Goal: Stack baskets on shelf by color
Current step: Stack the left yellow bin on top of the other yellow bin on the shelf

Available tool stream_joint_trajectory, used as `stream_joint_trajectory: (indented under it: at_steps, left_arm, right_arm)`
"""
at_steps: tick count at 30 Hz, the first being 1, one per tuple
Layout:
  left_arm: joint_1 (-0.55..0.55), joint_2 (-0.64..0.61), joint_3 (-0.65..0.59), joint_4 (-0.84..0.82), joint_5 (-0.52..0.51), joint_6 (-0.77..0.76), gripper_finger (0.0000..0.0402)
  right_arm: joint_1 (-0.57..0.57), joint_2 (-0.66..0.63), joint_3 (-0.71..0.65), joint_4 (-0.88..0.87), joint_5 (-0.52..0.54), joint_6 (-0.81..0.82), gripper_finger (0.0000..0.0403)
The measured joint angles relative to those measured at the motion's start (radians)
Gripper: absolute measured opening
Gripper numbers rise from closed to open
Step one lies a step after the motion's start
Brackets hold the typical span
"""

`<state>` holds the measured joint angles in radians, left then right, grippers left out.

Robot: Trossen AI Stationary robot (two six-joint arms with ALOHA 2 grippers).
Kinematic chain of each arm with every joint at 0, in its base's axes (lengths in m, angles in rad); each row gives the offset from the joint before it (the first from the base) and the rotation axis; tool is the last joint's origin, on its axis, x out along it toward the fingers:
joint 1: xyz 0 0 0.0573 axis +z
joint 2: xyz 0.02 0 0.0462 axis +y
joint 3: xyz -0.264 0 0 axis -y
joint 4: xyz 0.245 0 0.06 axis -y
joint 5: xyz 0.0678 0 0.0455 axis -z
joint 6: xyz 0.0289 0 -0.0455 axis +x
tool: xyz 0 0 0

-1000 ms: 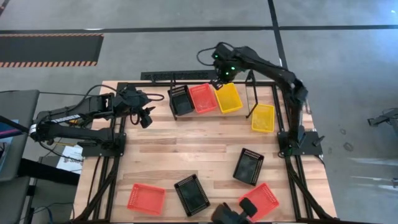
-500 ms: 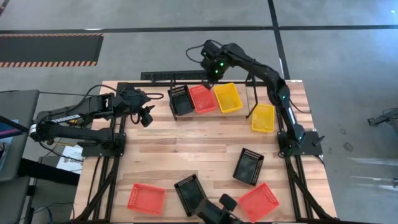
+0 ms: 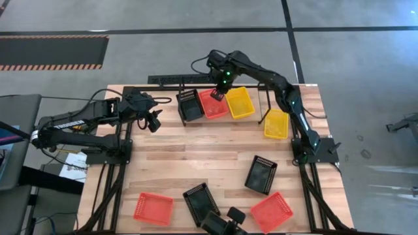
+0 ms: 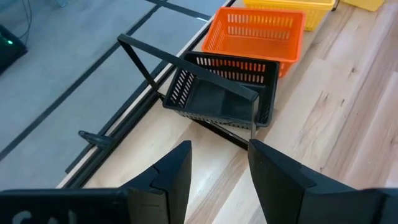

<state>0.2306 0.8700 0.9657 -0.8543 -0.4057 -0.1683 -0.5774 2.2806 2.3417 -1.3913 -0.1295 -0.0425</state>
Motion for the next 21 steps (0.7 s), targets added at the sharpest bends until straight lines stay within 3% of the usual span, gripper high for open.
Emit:
stream_joint_trajectory:
  at_steps: [21]
  left_arm:
    - [0.0, 0.0, 0.0, 0.0, -0.001, -0.009, 0.0146]
  right_arm:
    - [-0.01, 0.0, -0.025, -0.032, 0.007, -0.011, 0.0]
